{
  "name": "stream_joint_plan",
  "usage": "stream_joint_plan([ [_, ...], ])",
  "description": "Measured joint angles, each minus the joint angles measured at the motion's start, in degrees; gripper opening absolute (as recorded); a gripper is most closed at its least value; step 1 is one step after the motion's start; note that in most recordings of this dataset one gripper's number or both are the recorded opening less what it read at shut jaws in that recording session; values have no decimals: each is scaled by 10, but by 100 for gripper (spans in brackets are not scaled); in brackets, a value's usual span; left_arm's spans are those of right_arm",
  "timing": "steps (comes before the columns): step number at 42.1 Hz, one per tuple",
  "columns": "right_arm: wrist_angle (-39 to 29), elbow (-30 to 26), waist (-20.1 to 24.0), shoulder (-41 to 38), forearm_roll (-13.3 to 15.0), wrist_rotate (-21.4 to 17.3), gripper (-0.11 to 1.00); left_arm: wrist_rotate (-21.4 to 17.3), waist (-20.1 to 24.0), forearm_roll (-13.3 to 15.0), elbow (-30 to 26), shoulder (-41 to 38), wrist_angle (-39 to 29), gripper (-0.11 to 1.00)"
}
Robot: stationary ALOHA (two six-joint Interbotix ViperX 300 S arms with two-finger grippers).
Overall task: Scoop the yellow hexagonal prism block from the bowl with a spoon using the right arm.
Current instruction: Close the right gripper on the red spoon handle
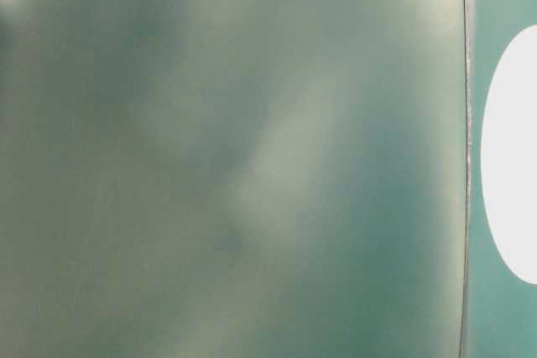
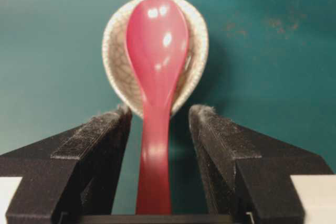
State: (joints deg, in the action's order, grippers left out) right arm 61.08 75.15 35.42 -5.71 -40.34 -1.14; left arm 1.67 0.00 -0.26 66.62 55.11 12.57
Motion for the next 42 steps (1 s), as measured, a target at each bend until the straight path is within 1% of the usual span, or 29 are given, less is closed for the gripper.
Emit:
stream_joint_plan([
  [5, -5, 1, 0, 0, 0, 4, 54, 0, -1, -1, 0, 0, -2, 14],
  [15, -16, 2, 0, 0, 12, 13, 54, 0, 0, -1, 0, 0, -10, 14],
  [23, -17, 1, 0, 0, 13, 33, 54, 0, -1, 0, 0, 0, -13, 14],
  [32, -17, -1, 0, 0, 14, 40, 54, 0, -1, 0, 0, 0, -17, 14],
  [36, -17, -3, 0, 0, 13, 41, 50, 0, 0, -1, 0, 0, -17, 14],
  [42, -17, -4, 0, -1, 13, 41, 39, 0, 0, 0, 0, 0, -17, 14],
])
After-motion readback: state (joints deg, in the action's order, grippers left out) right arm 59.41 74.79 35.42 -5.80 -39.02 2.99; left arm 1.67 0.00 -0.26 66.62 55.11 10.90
